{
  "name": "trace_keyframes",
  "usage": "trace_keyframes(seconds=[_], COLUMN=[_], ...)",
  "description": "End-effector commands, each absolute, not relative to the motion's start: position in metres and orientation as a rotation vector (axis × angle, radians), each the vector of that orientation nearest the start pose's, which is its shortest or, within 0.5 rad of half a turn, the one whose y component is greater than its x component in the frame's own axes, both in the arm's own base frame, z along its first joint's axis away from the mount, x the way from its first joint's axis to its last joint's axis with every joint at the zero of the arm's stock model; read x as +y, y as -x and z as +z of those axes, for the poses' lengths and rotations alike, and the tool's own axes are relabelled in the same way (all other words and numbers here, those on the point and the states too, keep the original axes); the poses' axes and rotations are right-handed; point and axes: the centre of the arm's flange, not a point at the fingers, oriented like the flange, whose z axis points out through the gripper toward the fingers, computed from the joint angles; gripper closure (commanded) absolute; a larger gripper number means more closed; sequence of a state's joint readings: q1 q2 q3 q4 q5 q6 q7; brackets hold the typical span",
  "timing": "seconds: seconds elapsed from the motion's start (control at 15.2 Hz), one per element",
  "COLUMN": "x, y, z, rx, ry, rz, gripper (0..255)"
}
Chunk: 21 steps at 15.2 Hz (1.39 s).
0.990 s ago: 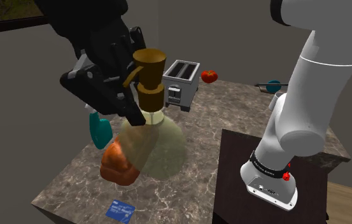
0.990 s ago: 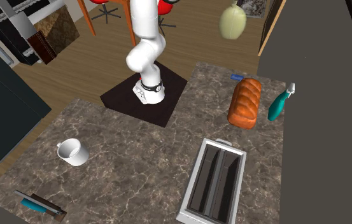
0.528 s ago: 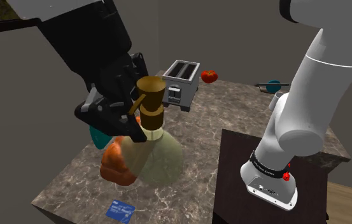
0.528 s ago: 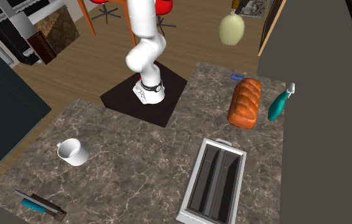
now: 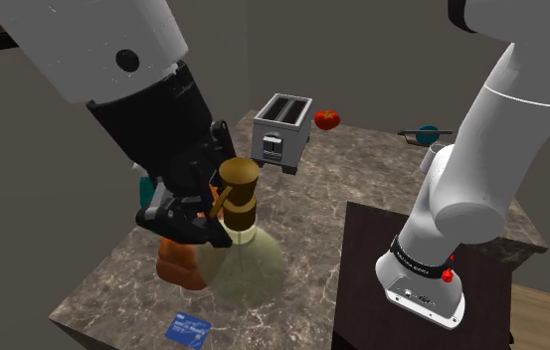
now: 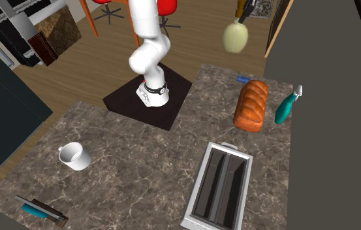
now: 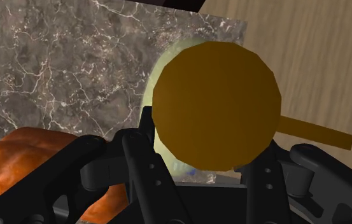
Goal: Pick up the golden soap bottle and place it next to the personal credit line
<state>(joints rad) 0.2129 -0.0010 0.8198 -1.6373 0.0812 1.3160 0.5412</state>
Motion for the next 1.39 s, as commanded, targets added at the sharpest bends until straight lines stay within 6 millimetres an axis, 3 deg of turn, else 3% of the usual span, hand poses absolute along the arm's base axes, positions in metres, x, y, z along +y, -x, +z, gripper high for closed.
trace_keyframes(seconds=[0.0, 1.32], x=[0.452, 0.452], y=[-0.257, -0.257], z=[0.565, 0.459], rx=[-0.809, -0.809], ry=[3.176, 3.176], rz=[0.467, 0.467], gripper=[255, 255])
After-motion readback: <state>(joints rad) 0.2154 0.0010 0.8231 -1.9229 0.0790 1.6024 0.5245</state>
